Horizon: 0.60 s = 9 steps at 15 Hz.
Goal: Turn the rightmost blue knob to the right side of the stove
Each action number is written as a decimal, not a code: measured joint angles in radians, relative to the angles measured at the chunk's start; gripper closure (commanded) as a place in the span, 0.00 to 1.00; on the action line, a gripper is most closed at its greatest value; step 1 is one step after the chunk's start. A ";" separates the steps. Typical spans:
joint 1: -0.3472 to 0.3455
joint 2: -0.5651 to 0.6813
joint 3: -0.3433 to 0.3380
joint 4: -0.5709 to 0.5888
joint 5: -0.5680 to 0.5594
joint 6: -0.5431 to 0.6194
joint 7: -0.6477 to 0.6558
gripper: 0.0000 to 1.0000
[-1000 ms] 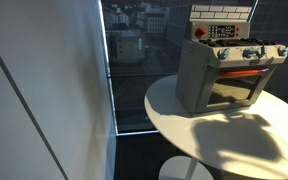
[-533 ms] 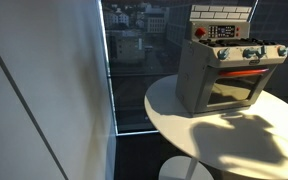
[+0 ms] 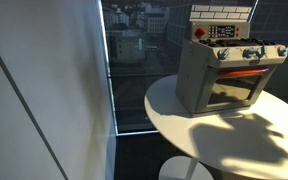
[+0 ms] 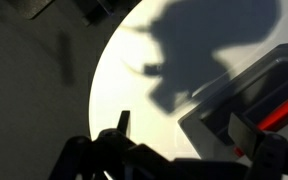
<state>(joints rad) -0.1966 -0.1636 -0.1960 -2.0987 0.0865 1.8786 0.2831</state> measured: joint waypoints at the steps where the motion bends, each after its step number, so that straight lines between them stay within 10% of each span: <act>1: 0.000 -0.001 0.000 0.001 -0.027 0.000 -0.009 0.00; 9: 0.000 -0.005 0.006 0.001 -0.119 0.000 -0.027 0.00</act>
<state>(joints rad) -0.1966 -0.1688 -0.1901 -2.0978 -0.0322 1.8789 0.2559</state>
